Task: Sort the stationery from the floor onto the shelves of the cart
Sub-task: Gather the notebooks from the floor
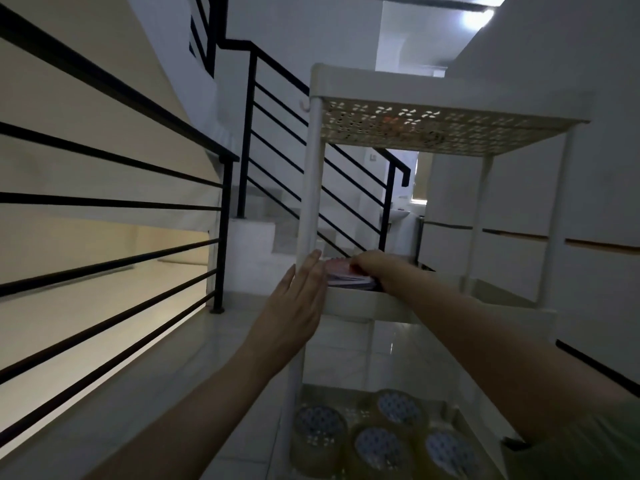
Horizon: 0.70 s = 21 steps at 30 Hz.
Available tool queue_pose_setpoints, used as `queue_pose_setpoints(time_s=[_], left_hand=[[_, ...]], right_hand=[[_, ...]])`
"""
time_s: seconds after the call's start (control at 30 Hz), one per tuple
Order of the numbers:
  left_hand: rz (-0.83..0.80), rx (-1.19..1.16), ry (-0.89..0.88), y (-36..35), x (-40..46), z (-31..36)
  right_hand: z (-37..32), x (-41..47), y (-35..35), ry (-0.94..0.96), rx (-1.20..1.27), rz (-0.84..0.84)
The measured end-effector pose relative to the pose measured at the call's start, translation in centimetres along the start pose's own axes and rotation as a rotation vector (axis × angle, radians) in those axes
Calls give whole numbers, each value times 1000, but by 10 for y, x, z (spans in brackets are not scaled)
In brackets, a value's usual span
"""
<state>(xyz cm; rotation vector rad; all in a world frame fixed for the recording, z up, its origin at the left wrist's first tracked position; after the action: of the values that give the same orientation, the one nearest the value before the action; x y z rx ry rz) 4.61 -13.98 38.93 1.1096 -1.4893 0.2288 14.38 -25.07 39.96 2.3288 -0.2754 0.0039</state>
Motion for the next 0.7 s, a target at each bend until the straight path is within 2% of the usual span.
queue_pose_setpoints(time_s=[0.07, 0.17, 0.43, 0.53, 0.6, 0.7], left_hand=[[3, -34, 6, 0, 0, 3], [-60, 22, 24, -9, -1, 5], [21, 83, 29, -2, -1, 9], [32, 79, 89, -2, 0, 9], [-2, 88, 141, -5, 1, 8], [-73, 102, 205, -9, -1, 7]], right_hand=[[-11, -7, -7, 24, -182, 3], [-26, -5, -24, 108, -277, -55], [-33, -33, 4, 115, -666, 21], [-33, -48, 4, 109, -618, -58], [-28, -52, 9, 102, -487, -64], [-29, -55, 27, 164, -271, 105]])
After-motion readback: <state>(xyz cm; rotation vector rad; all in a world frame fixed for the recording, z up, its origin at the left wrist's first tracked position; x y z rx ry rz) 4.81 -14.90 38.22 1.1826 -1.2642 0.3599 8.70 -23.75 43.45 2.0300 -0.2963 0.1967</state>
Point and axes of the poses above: each hand's wrist, its own x-axis towards the middle knuckle, its own y-axis out of the back of the hand, z = x × y, the point moved 10 cm from there along x, towards the middle knuckle, and after that the axes turned 15 degrees about -x, right-handed, at the moved point
